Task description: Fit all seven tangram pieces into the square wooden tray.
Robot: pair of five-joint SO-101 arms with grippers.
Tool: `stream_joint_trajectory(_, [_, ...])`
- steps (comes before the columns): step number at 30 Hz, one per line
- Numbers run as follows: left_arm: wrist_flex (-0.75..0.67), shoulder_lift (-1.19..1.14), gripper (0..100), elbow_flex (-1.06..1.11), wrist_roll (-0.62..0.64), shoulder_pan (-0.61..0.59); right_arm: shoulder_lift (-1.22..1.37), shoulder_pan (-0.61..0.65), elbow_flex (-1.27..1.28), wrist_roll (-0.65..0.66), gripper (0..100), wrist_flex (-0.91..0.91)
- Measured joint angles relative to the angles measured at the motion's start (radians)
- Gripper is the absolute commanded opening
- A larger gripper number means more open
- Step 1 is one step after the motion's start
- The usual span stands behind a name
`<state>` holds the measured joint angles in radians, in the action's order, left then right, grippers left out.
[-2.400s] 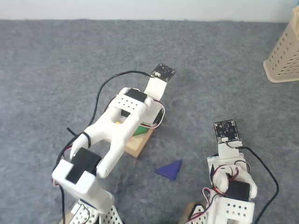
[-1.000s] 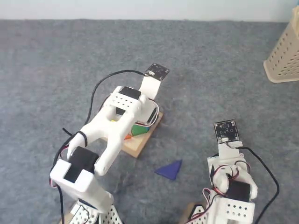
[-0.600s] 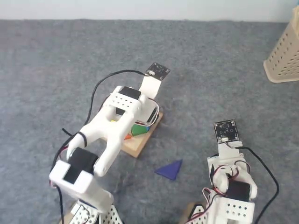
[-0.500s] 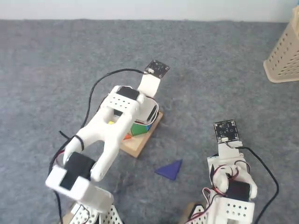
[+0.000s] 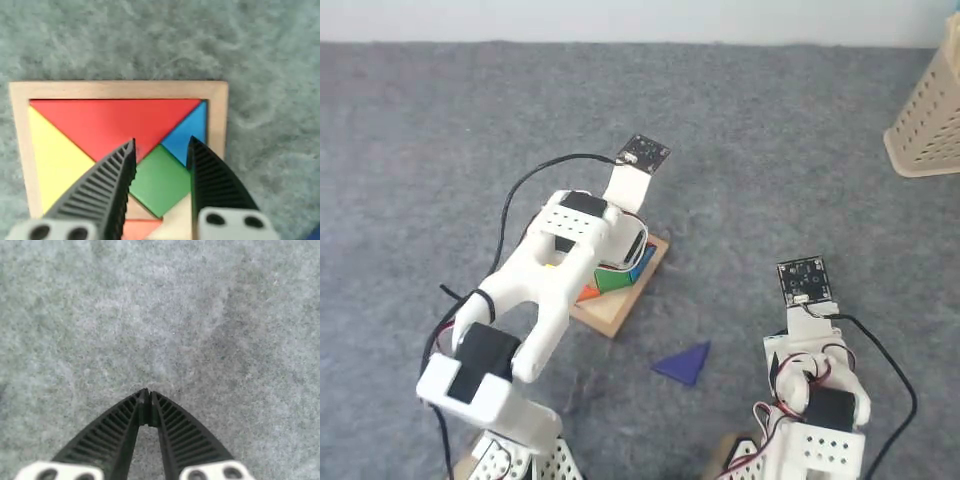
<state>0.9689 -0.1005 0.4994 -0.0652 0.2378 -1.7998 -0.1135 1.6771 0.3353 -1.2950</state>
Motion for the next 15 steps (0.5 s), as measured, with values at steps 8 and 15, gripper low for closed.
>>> stream_joint_trajectory(8, [-0.008,-0.006,16,0.000,-0.011,-0.006,0.000,0.000,0.000,0.000,0.6,0.000])
stream_joint_trajectory(15, [0.101,0.157,16,0.051,-0.018,0.120,0.000,0.000,0.000,0.000,0.6,0.000])
